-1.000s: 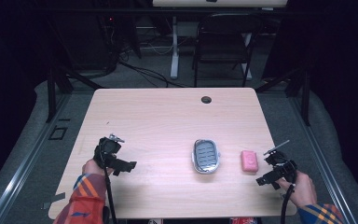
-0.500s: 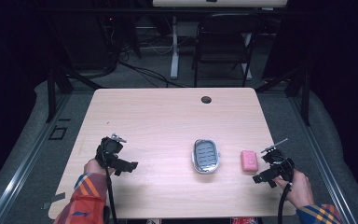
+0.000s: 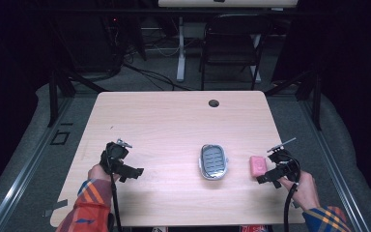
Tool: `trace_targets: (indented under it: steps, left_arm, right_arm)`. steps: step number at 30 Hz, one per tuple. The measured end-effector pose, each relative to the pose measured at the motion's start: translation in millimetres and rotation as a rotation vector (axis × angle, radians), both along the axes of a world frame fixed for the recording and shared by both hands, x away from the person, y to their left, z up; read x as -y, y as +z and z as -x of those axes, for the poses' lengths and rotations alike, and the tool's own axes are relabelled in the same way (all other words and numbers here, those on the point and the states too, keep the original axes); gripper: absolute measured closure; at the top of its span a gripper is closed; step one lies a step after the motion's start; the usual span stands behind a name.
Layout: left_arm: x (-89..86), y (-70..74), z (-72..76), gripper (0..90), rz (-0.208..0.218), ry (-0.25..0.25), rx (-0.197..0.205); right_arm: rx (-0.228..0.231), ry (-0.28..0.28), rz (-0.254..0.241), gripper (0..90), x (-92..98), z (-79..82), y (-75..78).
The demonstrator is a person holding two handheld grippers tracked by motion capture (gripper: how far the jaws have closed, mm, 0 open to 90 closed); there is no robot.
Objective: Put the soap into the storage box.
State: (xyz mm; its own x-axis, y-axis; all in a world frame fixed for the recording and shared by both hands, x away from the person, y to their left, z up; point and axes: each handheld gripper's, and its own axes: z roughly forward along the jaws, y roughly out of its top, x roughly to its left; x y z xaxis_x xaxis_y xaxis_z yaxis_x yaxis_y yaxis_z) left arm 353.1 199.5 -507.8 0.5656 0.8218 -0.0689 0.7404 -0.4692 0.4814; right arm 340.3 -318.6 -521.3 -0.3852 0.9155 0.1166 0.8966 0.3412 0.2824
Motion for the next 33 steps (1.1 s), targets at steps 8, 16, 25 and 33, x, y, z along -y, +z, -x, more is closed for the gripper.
trace_targets:
  steps: [8, 16, 25, 33]
  left_arm:
    - [2.0, -0.6, -0.2, 0.0, -0.007, -0.006, -0.004]
    - [3.0, -0.8, -0.8, 0.0, -0.008, -0.011, -0.004]
    - [3.7, -1.3, -1.3, 0.0, -0.007, -0.015, -0.008]
    - [6.7, -2.2, -2.4, 0.0, -0.022, -0.026, -0.016]
  right_arm:
    - [-0.002, -0.011, -0.023, 0.0, -6.9, -13.3, 1.3]
    - [-0.027, -0.023, -0.019, 0.0, -13.8, -24.4, -3.0]
    - [-0.037, -0.051, -0.015, 0.0, -14.4, -33.9, -6.2]
    - [-0.05, -0.055, 0.002, 5.3, -16.7, -38.8, -9.4]
